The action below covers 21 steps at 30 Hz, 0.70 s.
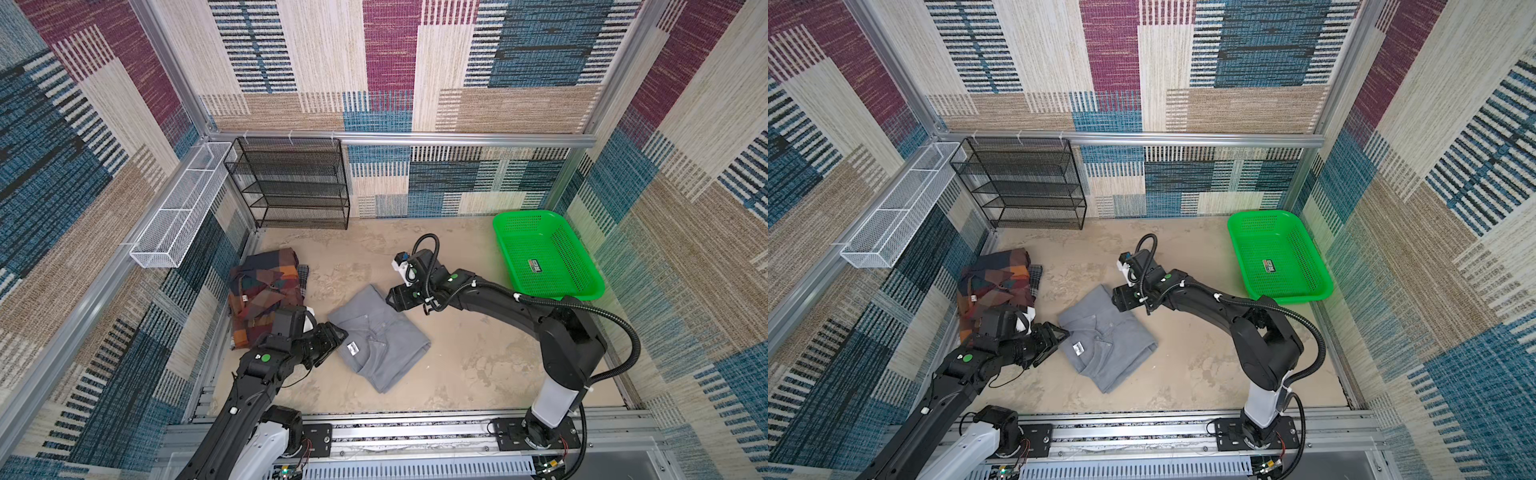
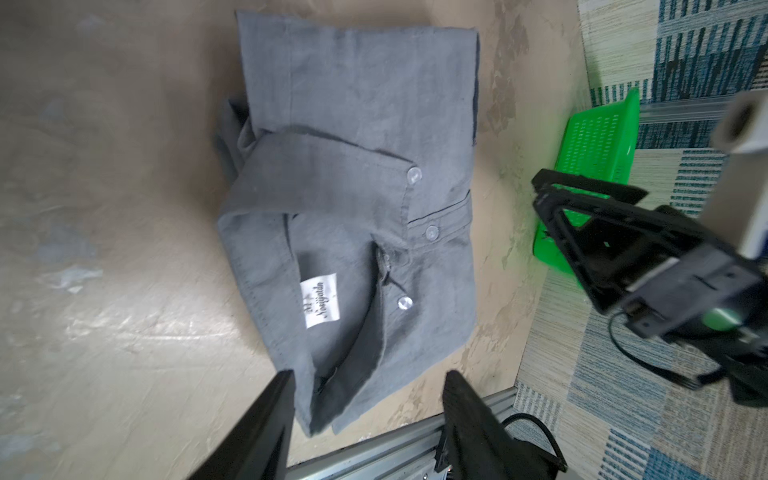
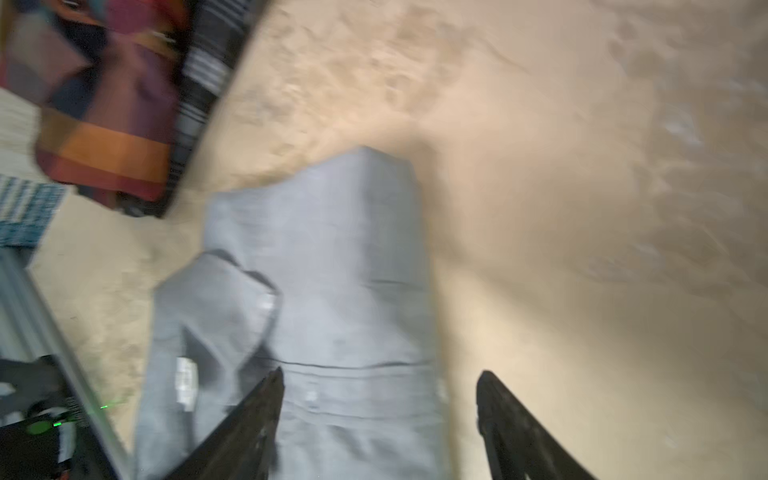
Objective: Fold and stack the long sleeve shirts
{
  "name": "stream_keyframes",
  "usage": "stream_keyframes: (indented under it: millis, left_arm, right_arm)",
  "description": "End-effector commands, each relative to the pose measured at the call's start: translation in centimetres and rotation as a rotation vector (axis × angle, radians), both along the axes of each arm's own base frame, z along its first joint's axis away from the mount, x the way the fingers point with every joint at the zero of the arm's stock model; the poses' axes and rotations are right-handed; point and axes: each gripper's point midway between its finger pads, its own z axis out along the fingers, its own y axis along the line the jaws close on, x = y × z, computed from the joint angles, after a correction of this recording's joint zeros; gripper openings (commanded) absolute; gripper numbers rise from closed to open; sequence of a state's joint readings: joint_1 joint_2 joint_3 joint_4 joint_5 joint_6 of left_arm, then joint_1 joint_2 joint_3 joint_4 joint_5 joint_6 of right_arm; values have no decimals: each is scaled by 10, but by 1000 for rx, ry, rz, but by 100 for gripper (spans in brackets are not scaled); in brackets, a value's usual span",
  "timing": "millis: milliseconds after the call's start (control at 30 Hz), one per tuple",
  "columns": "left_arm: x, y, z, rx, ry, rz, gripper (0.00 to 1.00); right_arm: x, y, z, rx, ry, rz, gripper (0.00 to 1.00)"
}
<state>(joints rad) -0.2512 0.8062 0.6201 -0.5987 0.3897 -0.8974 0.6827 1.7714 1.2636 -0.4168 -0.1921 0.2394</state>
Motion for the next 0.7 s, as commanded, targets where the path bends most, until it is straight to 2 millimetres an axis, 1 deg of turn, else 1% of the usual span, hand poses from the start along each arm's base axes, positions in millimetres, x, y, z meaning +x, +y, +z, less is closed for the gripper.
stream_keyframes:
  millis: [0,67,133,200,300,367,400,533,600,667]
  left_arm:
    - [26,-6,18,10,-72,11,60]
    - [32,-14,18,24,-68,-8,60]
    - [35,-23,9,43,-51,-33,60]
    - [34,-33,-2,52,-22,-65,59]
    - [26,-39,-20,88,16,-93,58]
    - [18,-34,-30,107,39,-89,58]
    - [15,-30,-35,121,47,-85,58]
    - [2,-19,-49,177,71,-88,58]
    - [-2,-14,-58,207,89,-95,58]
    - [-4,-12,-61,217,95,-105,58]
  right_arm:
    - [-2,-1,-13,8,18,64,71]
    - [-6,5,-24,38,44,100,69]
    - [-11,11,-38,60,93,134,63]
    - [-16,10,-58,47,144,133,54]
    - [-25,0,-75,36,190,80,49]
    - [-33,-12,-83,12,211,26,44]
    - [-39,-19,-86,8,224,-10,43]
    - [-76,-27,-86,-1,248,-67,45]
    - [-96,-23,-83,9,270,-79,48]
    - [-118,-13,-72,72,296,-83,53]
